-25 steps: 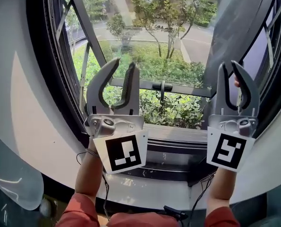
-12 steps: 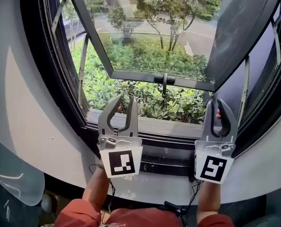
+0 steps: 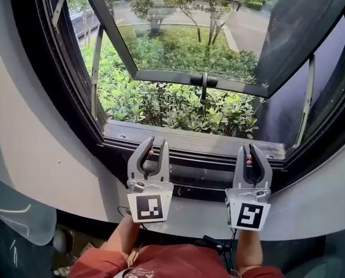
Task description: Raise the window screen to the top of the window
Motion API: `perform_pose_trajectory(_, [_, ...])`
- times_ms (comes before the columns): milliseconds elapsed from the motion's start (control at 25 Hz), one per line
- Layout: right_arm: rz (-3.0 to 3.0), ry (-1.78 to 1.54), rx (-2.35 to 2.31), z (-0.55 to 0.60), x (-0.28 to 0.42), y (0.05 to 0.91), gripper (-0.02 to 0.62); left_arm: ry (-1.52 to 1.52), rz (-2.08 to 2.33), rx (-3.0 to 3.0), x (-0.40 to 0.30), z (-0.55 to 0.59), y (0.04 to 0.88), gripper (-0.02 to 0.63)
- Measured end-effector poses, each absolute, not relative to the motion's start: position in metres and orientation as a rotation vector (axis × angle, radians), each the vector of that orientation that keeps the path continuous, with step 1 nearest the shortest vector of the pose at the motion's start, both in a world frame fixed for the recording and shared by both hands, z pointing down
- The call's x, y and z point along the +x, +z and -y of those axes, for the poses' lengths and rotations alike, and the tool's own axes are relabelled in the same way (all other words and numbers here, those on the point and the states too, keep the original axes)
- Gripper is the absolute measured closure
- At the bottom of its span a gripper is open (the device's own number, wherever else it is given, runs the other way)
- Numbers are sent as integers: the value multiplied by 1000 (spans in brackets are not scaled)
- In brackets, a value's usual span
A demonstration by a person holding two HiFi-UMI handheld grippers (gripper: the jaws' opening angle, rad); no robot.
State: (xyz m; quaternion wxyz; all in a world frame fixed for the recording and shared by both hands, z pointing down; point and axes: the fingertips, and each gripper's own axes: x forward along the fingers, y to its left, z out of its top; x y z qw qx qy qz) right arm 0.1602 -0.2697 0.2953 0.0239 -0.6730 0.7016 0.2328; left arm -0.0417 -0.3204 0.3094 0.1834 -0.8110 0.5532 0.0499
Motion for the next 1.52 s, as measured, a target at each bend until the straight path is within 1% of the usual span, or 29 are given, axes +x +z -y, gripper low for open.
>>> perform_pose_trajectory(320, [-2251,509,-2068,268,147,342,525,17,-1610,-2423,-43,311,368,508])
perform_pose_trajectory(480, [-2250,513,-2079,264,142,357,525,12,-1609,-2445,-43,309,379,508])
perform_pose_trajectory(800, [-2269,391,-2090,261,142,389,526,-2,-1611,-2476,-43,303,395,509])
perform_pose_trajectory(840, [-2268,385,-2094,261,143,391,535,-2,-1607,-2476,-42,303,395,511])
perform_pose_trajectory(960, [-2266,376,-2110,261,144,393,584,-4,-1600,-2467,-41,301,394,541])
perform_pose_trajectory(1000, [-2268,370,-2112,261,144,394,585,1,-1601,-2462,-41,301,393,553])
perform_pose_trajectory(1080, [-2274,364,-2104,261,143,394,586,15,-1599,-2451,-42,301,391,598])
perform_pose_trajectory(1520, [-2276,408,-2090,257,143,392,586,18,-1600,-2464,-40,300,392,600])
